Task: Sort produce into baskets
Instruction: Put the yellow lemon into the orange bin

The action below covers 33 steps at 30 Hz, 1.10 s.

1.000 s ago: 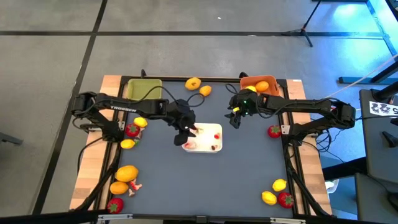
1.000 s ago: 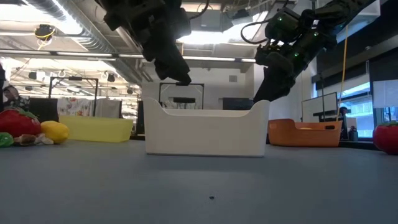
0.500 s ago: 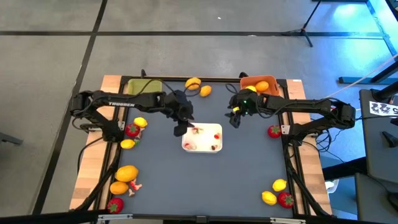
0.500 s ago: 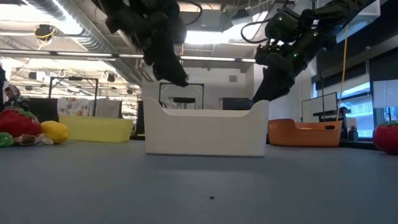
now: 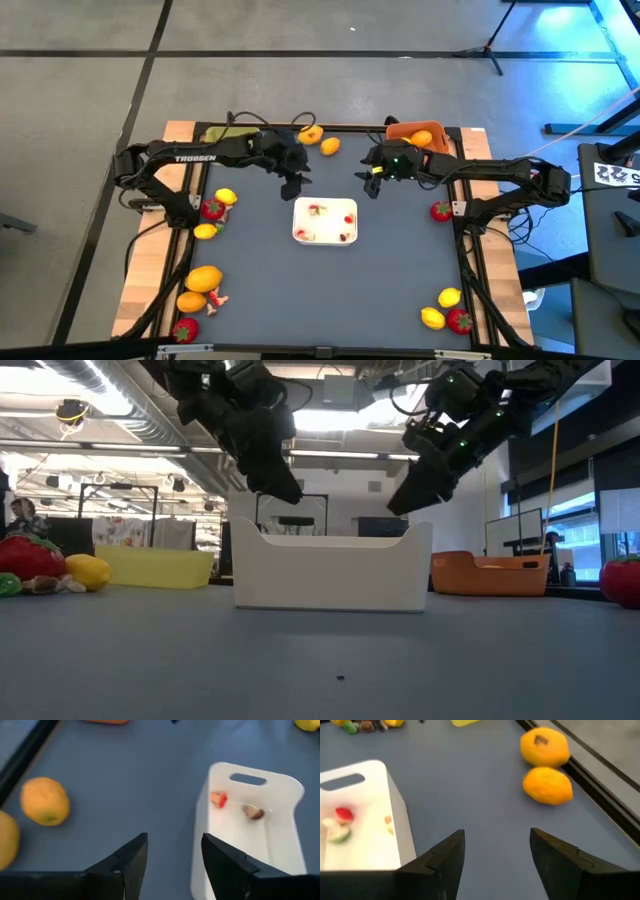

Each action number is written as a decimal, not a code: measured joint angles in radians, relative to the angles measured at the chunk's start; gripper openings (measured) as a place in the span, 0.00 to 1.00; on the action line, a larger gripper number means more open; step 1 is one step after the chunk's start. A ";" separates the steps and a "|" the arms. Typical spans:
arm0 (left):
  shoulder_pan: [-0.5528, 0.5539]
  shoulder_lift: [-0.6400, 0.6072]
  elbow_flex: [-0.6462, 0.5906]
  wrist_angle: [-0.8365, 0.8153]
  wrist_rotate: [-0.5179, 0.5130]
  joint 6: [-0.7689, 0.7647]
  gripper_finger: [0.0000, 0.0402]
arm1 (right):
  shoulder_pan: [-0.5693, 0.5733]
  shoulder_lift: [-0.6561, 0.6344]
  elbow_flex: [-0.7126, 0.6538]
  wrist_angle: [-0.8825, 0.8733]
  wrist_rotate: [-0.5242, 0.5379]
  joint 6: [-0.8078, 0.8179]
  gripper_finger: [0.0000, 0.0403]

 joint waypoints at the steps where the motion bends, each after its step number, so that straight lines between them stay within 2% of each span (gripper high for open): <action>1: 0.011 0.000 0.000 0.004 0.000 0.004 0.45 | -0.006 0.008 0.002 0.006 -0.001 -0.002 0.55; 11: 0.099 0.005 0.000 0.119 -0.003 0.015 0.45 | -0.107 0.160 0.111 0.001 -0.036 -0.048 0.55; 17: 0.134 0.026 0.000 0.165 -0.049 0.017 0.45 | -0.162 0.244 0.161 0.032 -0.025 -0.086 0.55; 27: 0.155 0.176 0.000 0.351 -0.059 -0.050 0.45 | -0.224 0.343 0.180 0.140 -0.041 -0.154 0.55; 29: 0.155 0.214 0.001 0.403 -0.061 -0.074 0.45 | -0.231 0.356 0.180 0.163 -0.068 -0.156 0.55; 33: 0.161 0.276 0.039 0.425 -0.064 -0.114 0.45 | -0.243 0.382 0.196 0.124 -0.187 -0.133 0.55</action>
